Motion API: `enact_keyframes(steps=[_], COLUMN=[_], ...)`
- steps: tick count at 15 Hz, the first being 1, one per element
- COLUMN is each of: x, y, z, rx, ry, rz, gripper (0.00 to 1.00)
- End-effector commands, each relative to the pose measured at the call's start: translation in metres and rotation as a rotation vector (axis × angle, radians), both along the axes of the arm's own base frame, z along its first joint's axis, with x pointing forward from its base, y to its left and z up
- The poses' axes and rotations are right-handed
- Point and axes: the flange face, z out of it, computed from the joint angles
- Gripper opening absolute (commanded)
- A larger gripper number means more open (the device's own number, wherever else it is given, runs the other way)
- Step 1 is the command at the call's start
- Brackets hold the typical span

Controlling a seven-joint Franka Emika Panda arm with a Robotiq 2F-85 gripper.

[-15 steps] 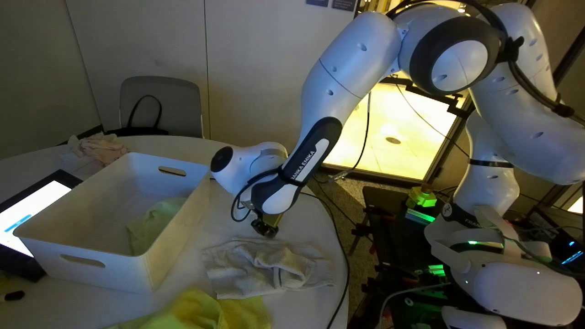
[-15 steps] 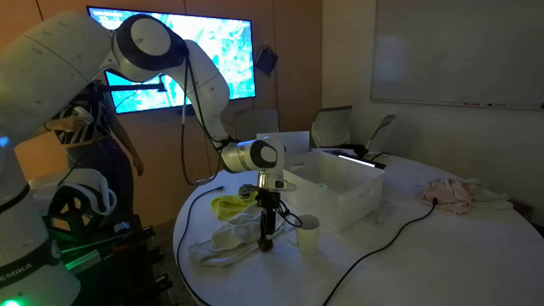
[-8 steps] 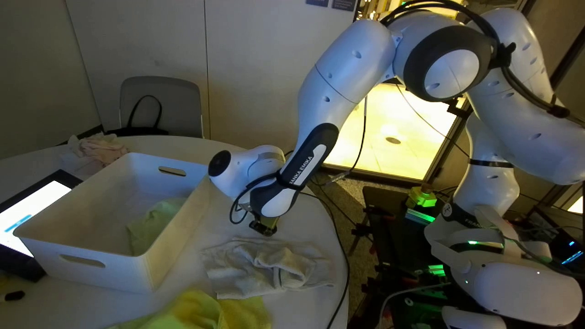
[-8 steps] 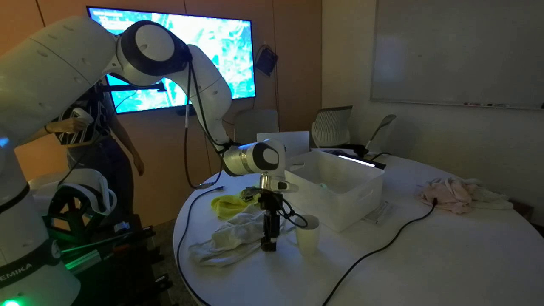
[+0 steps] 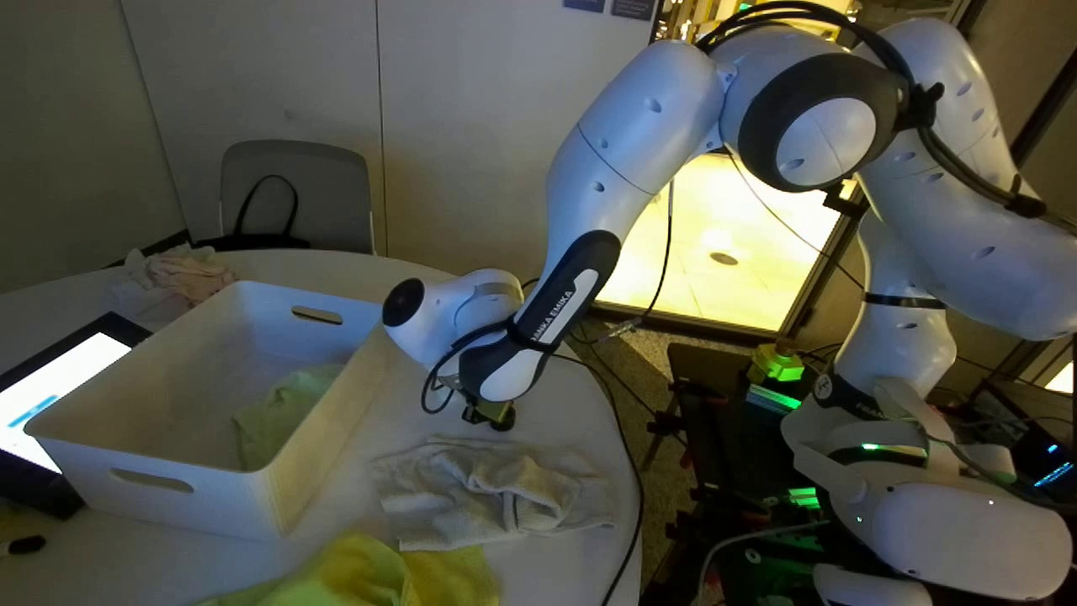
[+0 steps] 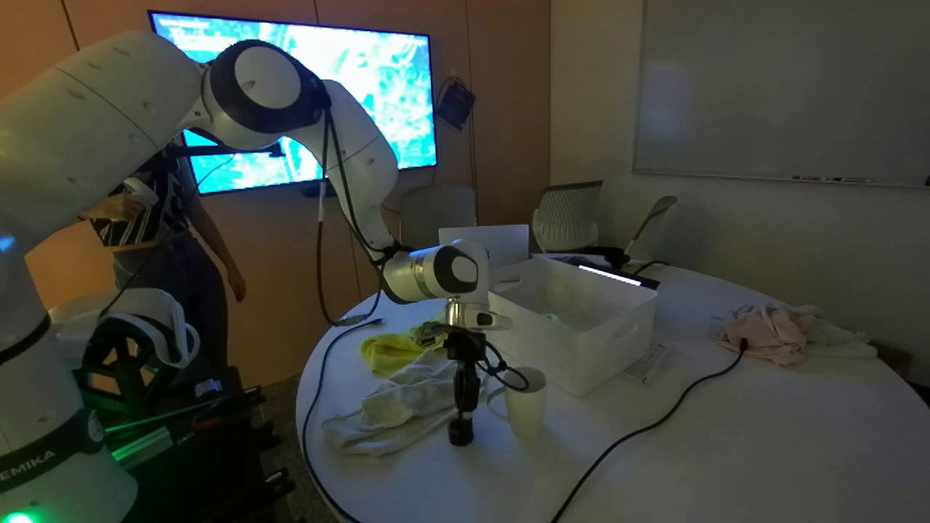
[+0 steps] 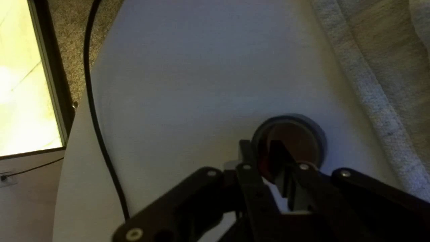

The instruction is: Put all the towels in the white basket and the objects into the mug

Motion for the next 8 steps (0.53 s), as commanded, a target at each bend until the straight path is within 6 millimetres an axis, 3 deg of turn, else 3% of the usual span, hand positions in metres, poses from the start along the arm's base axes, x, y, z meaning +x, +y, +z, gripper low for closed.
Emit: enact_keyframes(steps=[1, 8], x=[0.0052, 0.0097], y=[-0.0004, 0.0009], z=[0.0064, 0.0146], rx=[-0.011, 0.003], ry=[-0.010, -0.025], rz=[0.018, 0.023], gripper=[0.00, 0.00])
